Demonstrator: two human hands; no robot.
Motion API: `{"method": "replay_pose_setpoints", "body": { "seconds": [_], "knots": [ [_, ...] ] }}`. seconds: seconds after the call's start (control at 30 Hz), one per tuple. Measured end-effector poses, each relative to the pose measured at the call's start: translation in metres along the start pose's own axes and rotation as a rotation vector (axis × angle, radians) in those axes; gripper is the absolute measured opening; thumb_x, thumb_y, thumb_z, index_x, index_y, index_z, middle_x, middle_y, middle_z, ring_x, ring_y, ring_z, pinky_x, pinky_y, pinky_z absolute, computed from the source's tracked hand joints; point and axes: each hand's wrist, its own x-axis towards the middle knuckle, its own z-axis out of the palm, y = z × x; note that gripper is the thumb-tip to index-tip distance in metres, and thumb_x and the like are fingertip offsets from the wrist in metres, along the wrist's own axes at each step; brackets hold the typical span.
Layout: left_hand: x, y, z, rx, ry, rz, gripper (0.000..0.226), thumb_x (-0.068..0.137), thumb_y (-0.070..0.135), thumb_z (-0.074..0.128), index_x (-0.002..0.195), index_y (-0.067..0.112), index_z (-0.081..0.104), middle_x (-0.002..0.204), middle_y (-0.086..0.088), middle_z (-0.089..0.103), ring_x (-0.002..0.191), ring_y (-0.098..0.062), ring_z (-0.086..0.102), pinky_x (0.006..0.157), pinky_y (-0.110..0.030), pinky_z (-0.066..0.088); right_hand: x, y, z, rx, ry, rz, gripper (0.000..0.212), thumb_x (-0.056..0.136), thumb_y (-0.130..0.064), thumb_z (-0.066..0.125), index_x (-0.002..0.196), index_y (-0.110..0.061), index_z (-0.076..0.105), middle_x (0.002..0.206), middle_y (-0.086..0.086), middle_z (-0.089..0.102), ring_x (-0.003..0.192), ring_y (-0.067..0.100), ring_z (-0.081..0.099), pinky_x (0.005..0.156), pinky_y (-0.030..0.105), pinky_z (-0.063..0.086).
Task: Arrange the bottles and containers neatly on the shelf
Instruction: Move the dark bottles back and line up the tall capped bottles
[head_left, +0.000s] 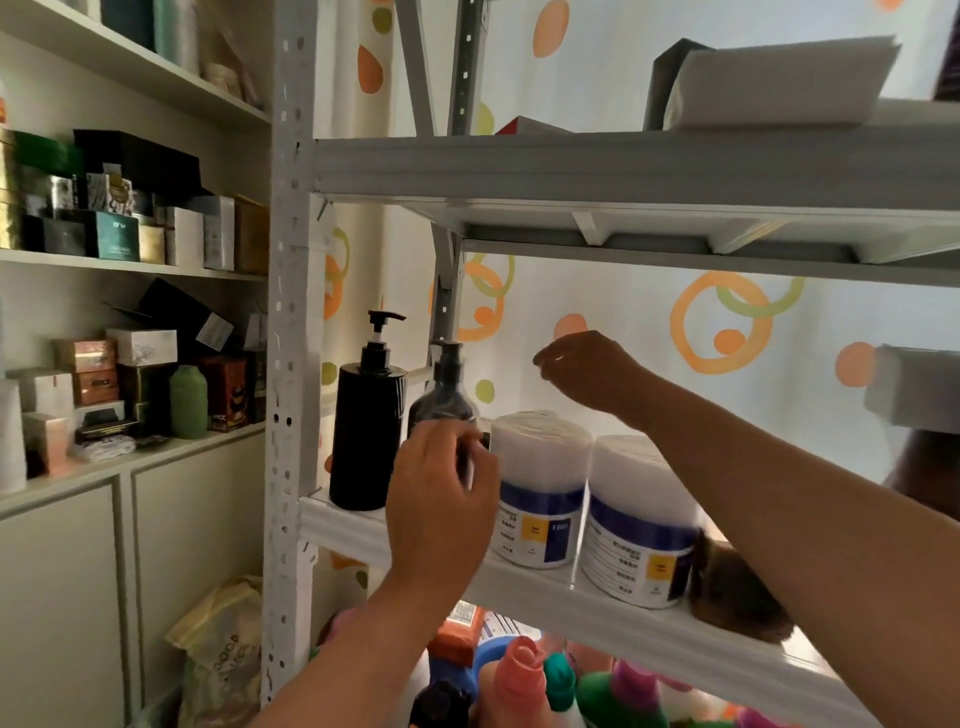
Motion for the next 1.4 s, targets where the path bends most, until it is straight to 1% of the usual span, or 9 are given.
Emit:
{"method": "replay_pose_setpoints", "body": {
  "seconds": [0.23,0.37,0.47,0.6,0.83,0.93,1.03,1.17,1.4],
  "knots": [
    [0.058,0.050,0.034,-0.072,-0.296,-0.106,0.023,0.090,0.029,0.044,0.089,0.018,0.064,0.088,0.011,0.061,0.087,-0.010,0.056,0.076,-0.026,0.045,-0.002,0.036,-0.022,0.198,-0.002,0.191,0.027,0.090,-0.015,0.049,0.108,-0.007,0.067,0.111,0.013,0.067,0.100,0.029,0.062,0.089,0.036,0.050],
    [0.103,0.043,0.071,0.147,-0.558,-0.256,0.034,0.091,0.023,0.039,0.107,0.005,0.062,0.110,-0.011,0.064,0.103,-0.026,0.059,0.081,-0.033,0.042,0.011,0.048,-0.024,0.340,-0.094,0.257,0.029,0.093,-0.004,0.041,0.114,0.004,0.060,0.096,0.021,0.064,0.069,0.020,0.056,0.054,0.018,0.048],
    [0.129,0.037,0.091,0.198,-0.738,-0.378,0.044,0.087,0.027,0.035,0.109,0.001,0.062,0.111,-0.016,0.063,0.103,-0.032,0.058,0.083,-0.034,0.045,0.028,0.054,-0.017,0.305,-0.144,0.322,0.028,0.094,-0.016,0.042,0.116,-0.006,0.058,0.100,0.011,0.060,0.084,0.023,0.057,0.074,0.030,0.049],
    [0.152,0.028,0.115,0.479,-1.036,-0.335,0.027,0.091,0.018,0.045,0.102,0.002,0.062,0.098,-0.013,0.060,0.065,-0.021,0.050,0.062,-0.026,0.044,0.051,0.065,-0.002,0.245,-0.264,0.382,0.033,0.094,-0.022,0.042,0.121,-0.006,0.052,0.103,0.011,0.058,0.088,0.027,0.058,0.079,0.036,0.049],
    [0.186,0.005,0.171,0.946,-1.458,-0.415,0.061,0.091,0.039,0.054,0.143,0.012,0.035,0.137,-0.012,0.051,0.116,-0.027,0.056,0.086,-0.034,0.046,0.078,0.083,0.015,0.059,-0.483,0.378,0.042,0.095,-0.035,0.042,0.128,-0.009,0.048,0.114,0.009,0.058,0.101,0.030,0.062,0.091,0.040,0.051],
    [0.188,0.002,0.175,1.129,-1.495,-0.455,0.066,0.091,0.042,0.055,0.141,0.004,0.035,0.134,-0.012,0.052,0.119,-0.027,0.053,0.097,-0.035,0.040,0.080,0.087,0.023,0.030,-0.534,0.358,0.040,0.094,-0.035,0.043,0.122,-0.007,0.052,0.115,0.011,0.059,0.102,0.031,0.063,0.085,0.039,0.053],
    [0.184,0.003,0.180,1.291,-1.475,-0.326,0.061,0.091,0.041,0.056,0.135,0.000,0.044,0.095,-0.011,0.061,0.077,-0.021,0.056,0.086,-0.030,0.041,0.070,0.083,0.026,-0.166,-0.516,0.253,0.035,0.096,-0.036,0.041,0.083,-0.006,0.053,0.082,0.004,0.055,0.098,0.027,0.061,0.062,0.024,0.044],
    [0.176,-0.008,0.194,1.306,-1.466,-0.283,0.068,0.089,0.050,0.055,0.140,0.007,0.040,0.135,-0.010,0.053,0.067,-0.017,0.050,0.074,-0.029,0.041,0.066,0.083,0.033,-0.359,-0.463,0.163,0.035,0.096,-0.033,0.043,0.116,-0.008,0.055,0.113,0.007,0.059,0.103,0.025,0.055,0.076,0.027,0.037],
    [0.161,-0.020,0.204,1.262,-1.510,-0.161,0.053,0.091,0.044,0.055,0.128,0.006,0.053,0.090,-0.007,0.056,0.063,-0.015,0.051,0.077,-0.032,0.041,0.075,0.084,0.049,-0.461,-0.436,0.142,0.033,0.091,-0.036,0.047,0.113,-0.013,0.055,0.078,0.001,0.046,0.086,0.023,0.048,0.076,0.031,0.039]
  ]
}}
